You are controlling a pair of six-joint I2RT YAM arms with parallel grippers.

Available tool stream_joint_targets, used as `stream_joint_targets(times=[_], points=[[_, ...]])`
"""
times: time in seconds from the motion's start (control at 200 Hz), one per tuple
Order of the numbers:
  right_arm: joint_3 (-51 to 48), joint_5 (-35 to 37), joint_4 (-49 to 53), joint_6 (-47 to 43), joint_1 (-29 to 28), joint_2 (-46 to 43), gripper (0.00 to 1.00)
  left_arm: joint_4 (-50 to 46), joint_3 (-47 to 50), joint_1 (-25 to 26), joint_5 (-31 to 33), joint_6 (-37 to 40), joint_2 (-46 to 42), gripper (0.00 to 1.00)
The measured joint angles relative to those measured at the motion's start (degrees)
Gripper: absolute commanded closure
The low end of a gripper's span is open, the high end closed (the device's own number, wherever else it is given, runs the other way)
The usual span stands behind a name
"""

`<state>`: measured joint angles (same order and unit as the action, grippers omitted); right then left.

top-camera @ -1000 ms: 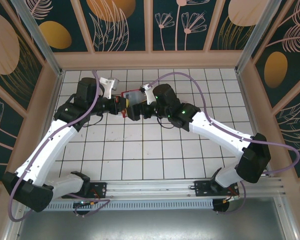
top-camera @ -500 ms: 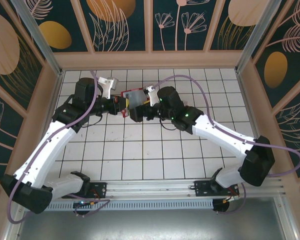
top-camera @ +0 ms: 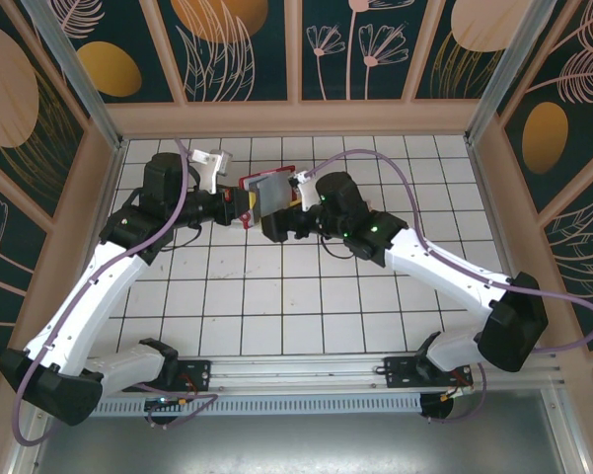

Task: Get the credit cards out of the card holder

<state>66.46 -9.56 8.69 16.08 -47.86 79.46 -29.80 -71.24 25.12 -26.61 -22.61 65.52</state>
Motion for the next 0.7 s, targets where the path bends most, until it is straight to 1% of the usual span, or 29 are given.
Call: stream_joint_targets(times=[0.11,0.325,0.385,0.445,0.5,0.55,0.62,0.646,0.701], points=[[0.0,6.3,2.8,1.1,1.2,-0.9,0.05,0.0,0.0,0.0,0.0,0.0,0.0,1.0],[-0.8,20.6,9.6,4.7,6.7,-5.6,0.06,0.0,0.0,0.0,-0.2,0.0,0.0,1.0],[-0.9,23.5,11.6,5.4,7.5,-7.8,0.06,-0.1,0.0,0.0,-0.2,0.0,0.0,1.0],[-1.1,24.7,12.4,5.5,8.0,-10.3,0.08,0.0,0.0,0.0,-0.4,0.0,0.0,1.0],[-1.9,23.8,12.0,5.2,8.2,-13.3,0.1,0.2,0.0,0.0,-1.1,0.1,-0.1,1.0],[-3.0,21.0,10.7,5.0,8.2,-16.4,0.12,1.2,0.4,0.0,-2.1,0.0,-0.4,1.0],[-4.5,14.4,7.5,4.8,8.3,-20.7,0.15,3.1,1.4,0.0,-4.0,0.0,-1.4,1.0],[-4.9,11.4,6.1,4.8,8.3,-21.8,0.18,4.0,1.8,0.0,-4.9,0.0,-1.8,1.0],[-5.5,3.9,2.2,5.0,8.3,-23.8,0.21,6.2,2.8,0.0,-6.9,-0.1,-2.8,1.0]])
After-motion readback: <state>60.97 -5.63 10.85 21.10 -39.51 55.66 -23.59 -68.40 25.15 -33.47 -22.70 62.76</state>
